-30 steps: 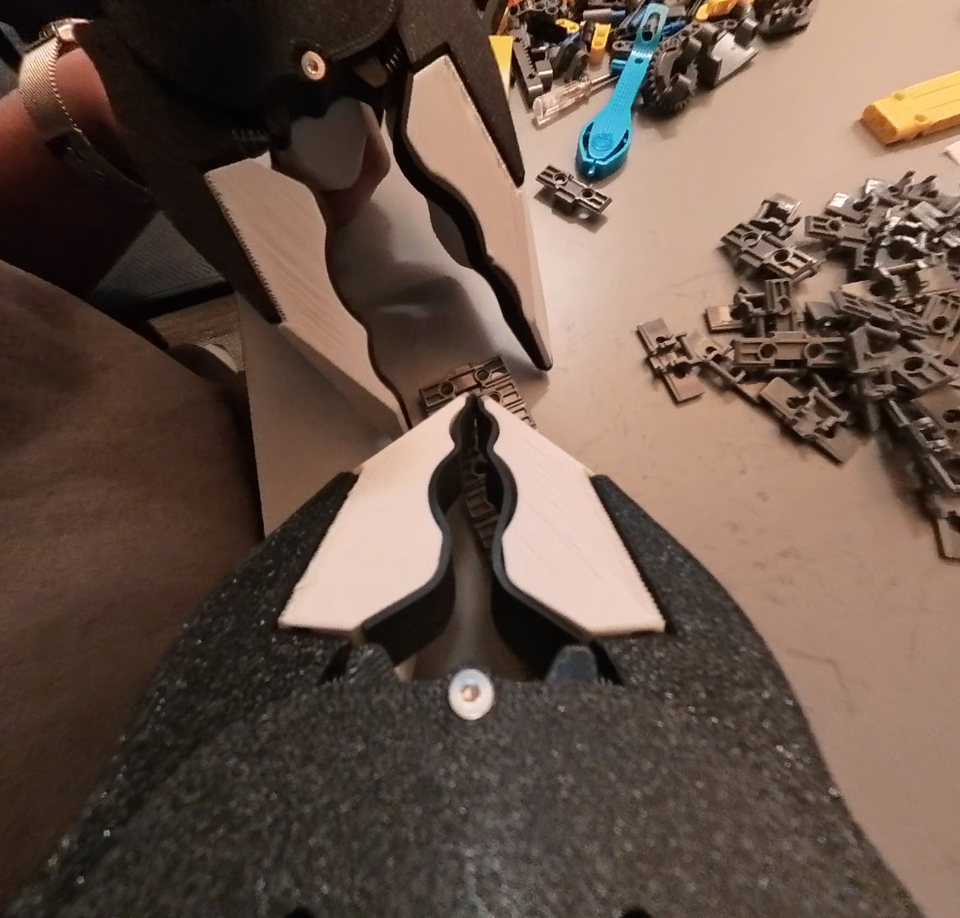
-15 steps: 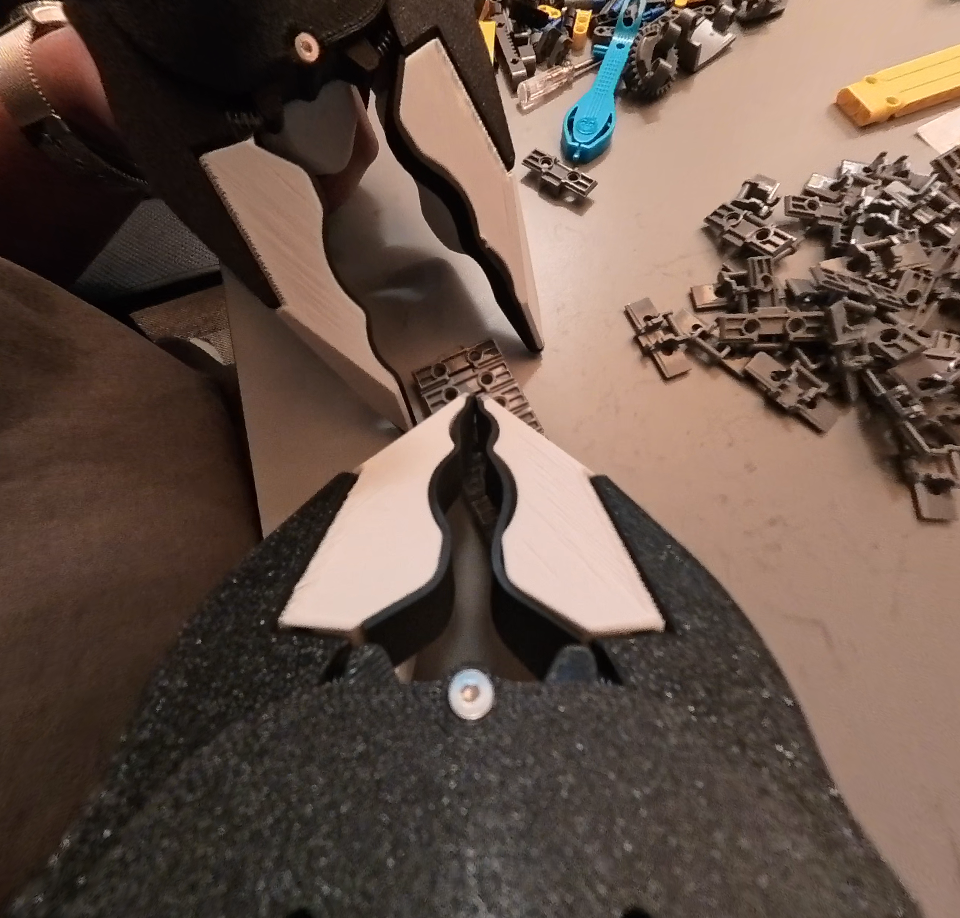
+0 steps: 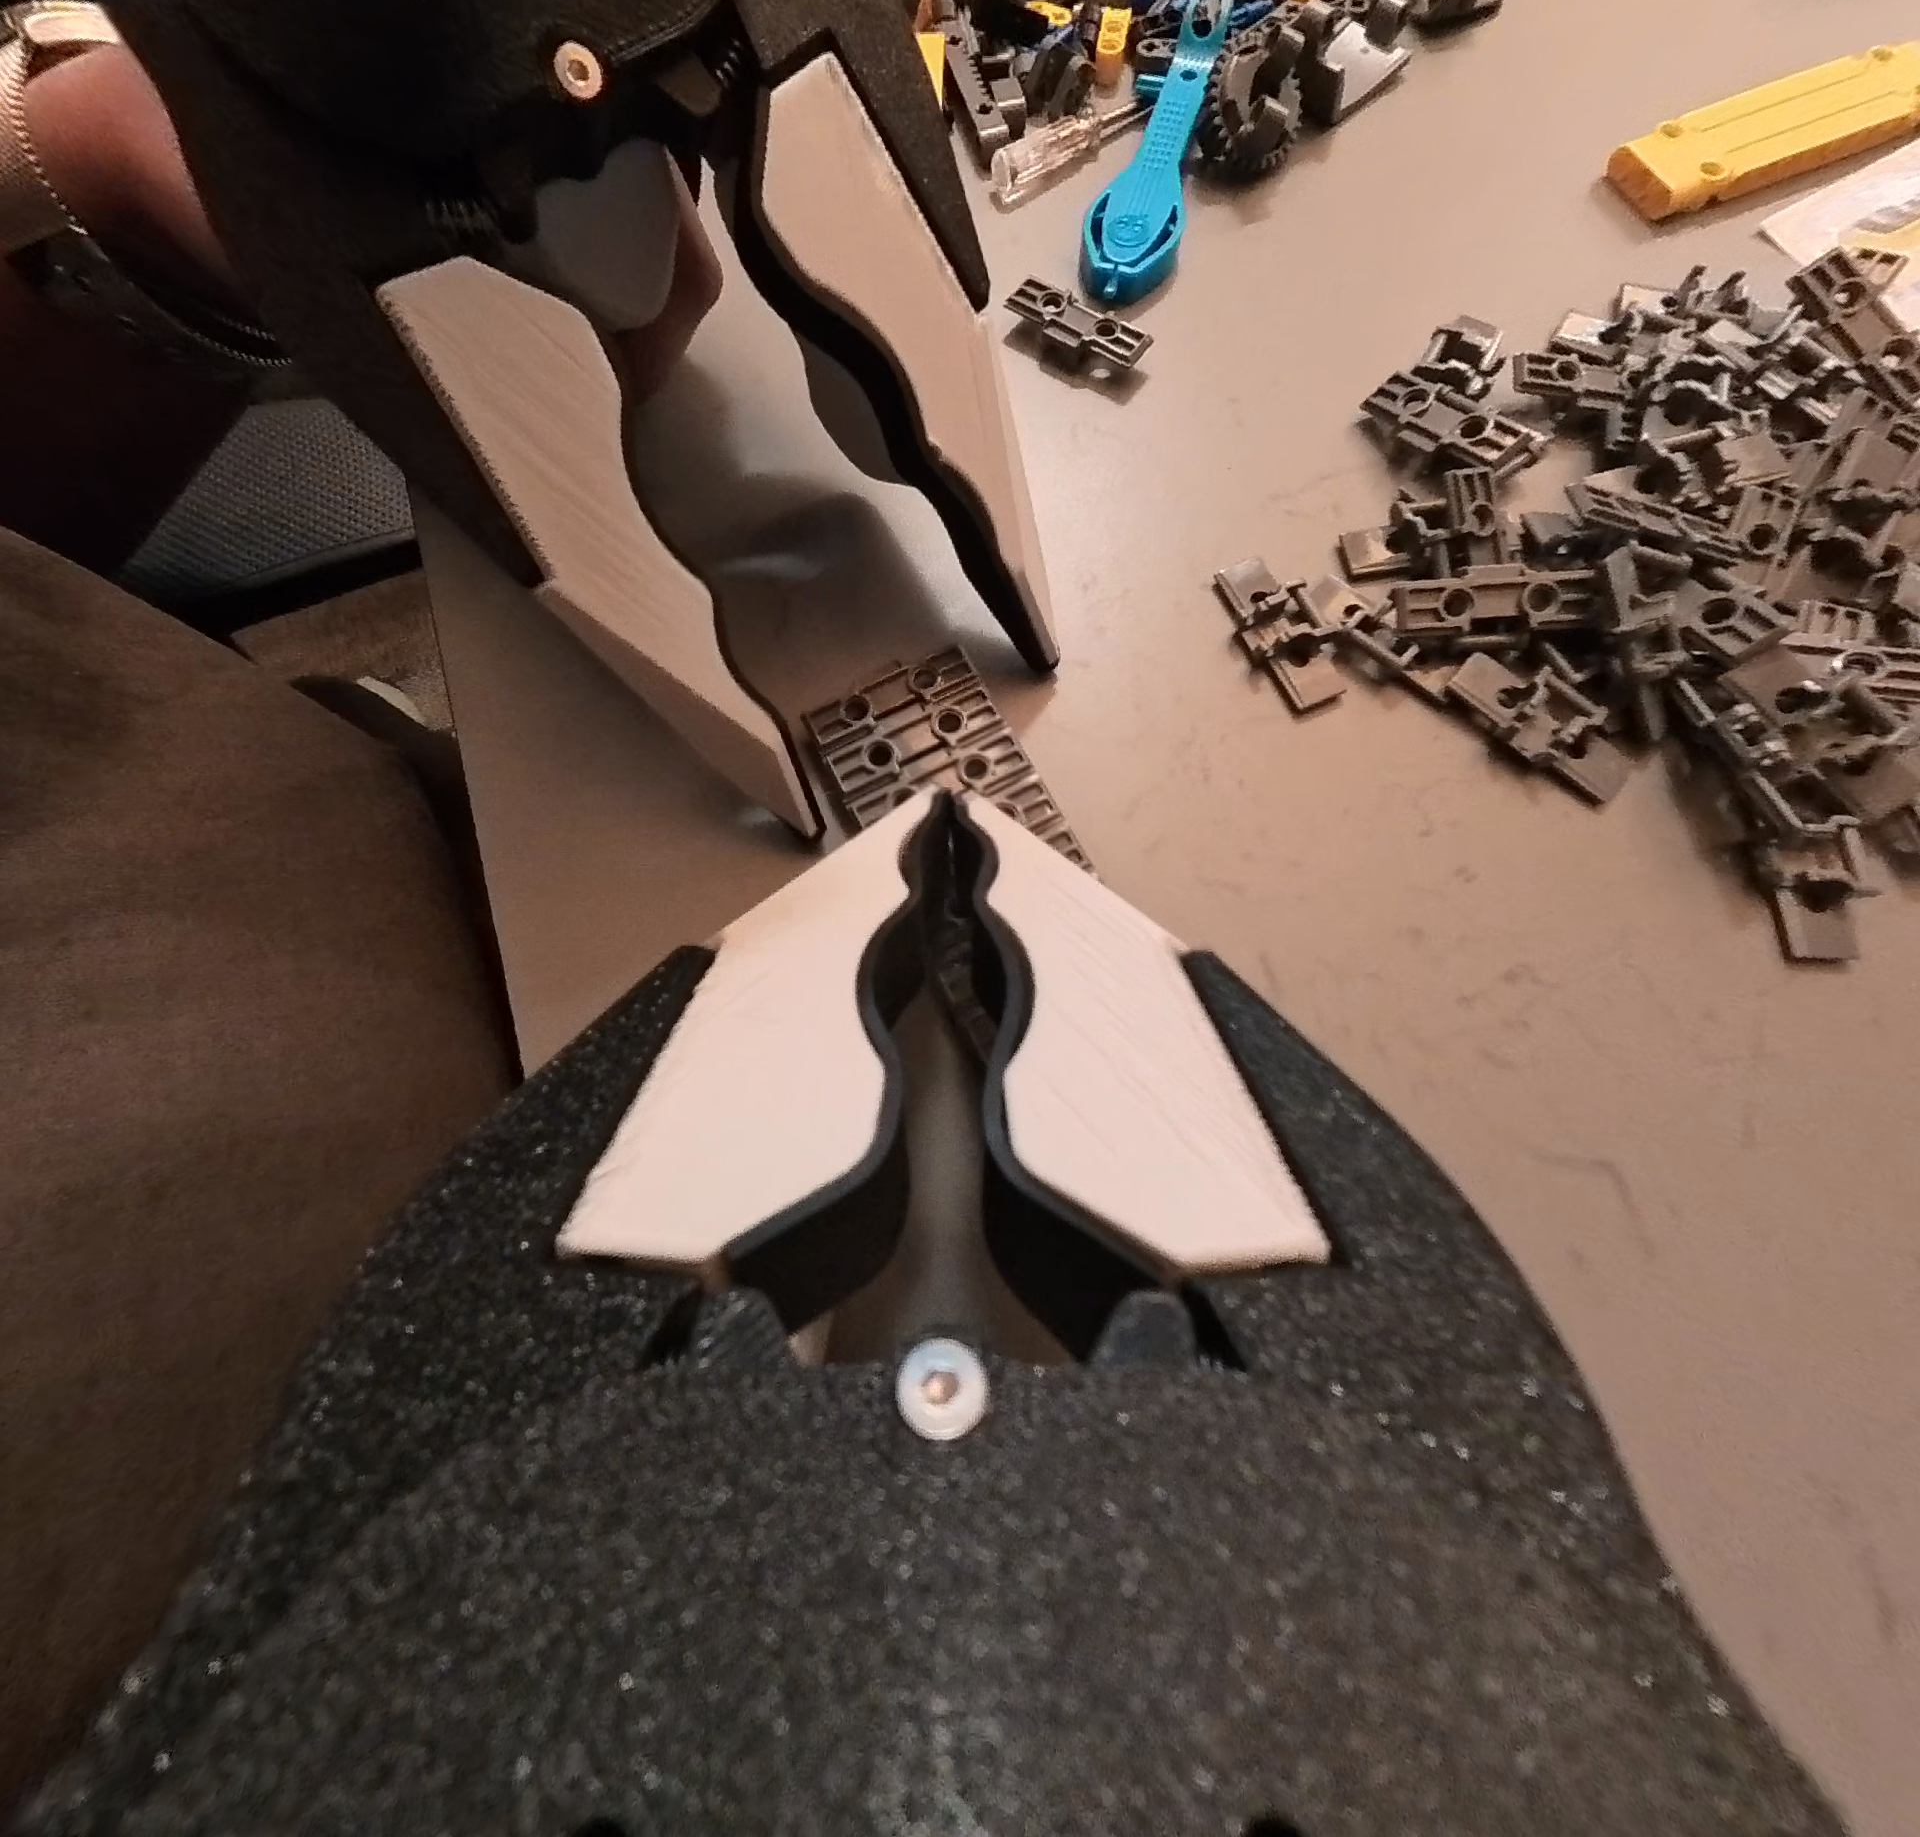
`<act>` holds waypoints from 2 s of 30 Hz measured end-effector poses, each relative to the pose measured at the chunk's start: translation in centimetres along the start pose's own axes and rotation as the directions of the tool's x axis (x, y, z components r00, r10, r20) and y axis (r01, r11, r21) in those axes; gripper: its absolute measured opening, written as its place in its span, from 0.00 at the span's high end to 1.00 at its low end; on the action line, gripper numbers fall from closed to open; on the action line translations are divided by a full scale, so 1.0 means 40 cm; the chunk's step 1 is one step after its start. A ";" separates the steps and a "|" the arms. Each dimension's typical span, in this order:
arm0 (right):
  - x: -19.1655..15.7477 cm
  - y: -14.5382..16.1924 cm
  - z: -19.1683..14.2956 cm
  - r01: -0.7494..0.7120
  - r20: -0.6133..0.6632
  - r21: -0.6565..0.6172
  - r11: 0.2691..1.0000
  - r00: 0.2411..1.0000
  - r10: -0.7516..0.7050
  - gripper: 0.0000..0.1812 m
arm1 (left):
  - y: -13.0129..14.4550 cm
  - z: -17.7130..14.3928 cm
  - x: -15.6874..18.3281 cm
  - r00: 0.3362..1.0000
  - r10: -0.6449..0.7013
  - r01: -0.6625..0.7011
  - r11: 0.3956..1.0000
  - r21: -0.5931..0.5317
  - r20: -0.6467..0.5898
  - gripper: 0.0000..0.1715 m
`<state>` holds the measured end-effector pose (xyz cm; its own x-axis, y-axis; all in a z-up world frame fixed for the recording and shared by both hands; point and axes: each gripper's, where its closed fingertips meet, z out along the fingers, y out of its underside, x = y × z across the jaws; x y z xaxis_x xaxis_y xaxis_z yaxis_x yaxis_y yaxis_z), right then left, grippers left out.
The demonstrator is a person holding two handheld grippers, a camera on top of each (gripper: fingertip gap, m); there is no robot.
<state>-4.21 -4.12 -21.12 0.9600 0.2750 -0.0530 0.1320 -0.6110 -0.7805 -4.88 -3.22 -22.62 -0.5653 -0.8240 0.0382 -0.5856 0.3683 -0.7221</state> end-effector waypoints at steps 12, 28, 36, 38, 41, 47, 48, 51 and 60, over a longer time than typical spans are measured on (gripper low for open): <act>0.018 0.016 -0.013 -0.006 -0.043 -0.012 1.000 0.999 0.005 1.00 | 0.001 0.001 -0.001 1.000 0.002 -0.002 1.000 -0.002 0.005 0.67; 0.041 0.043 -0.038 -0.038 -0.072 -0.028 0.999 0.997 0.036 1.00 | 0.001 0.001 -0.002 1.000 0.000 0.000 1.000 -0.003 0.007 0.68; 0.056 0.041 -0.063 -0.035 -0.106 -0.012 0.999 0.994 0.033 1.00 | 0.001 0.001 -0.002 1.000 0.001 -0.001 1.000 -0.003 0.009 0.68; 0.063 0.051 -0.066 -0.042 -0.113 -0.022 0.999 0.993 0.039 1.00 | 0.001 0.001 -0.002 1.000 0.000 0.000 1.000 -0.003 0.008 0.68; 0.064 0.064 -0.064 -0.061 -0.103 -0.031 0.998 0.993 0.058 1.00 | 0.001 0.001 -0.002 1.000 0.002 -0.002 1.000 -0.004 0.010 0.68; 0.077 0.052 -0.097 -0.043 -0.143 -0.011 0.999 0.989 0.041 1.00 | 0.001 0.001 -0.002 1.000 -0.001 0.001 1.000 -0.004 0.009 0.68; 0.077 0.053 -0.099 -0.045 -0.143 -0.009 0.999 0.989 0.044 1.00 | 0.001 0.001 -0.003 1.000 -0.001 0.001 1.000 -0.004 0.009 0.68; 0.074 0.064 -0.090 -0.056 -0.127 -0.015 0.998 0.990 0.054 1.00 | 0.001 0.001 -0.003 1.000 0.000 0.000 1.000 -0.005 0.011 0.68; 0.084 0.068 -0.105 -0.028 -0.176 -0.035 0.999 0.984 0.021 1.00 | 0.002 0.002 -0.003 1.000 0.004 -0.004 1.000 -0.006 0.015 0.68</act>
<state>0.43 -7.97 -20.80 0.9910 0.1273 0.0409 0.1139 -0.6437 -0.7567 -4.81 -3.13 -22.71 -0.5591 -0.8287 0.0254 -0.5869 0.3739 -0.7182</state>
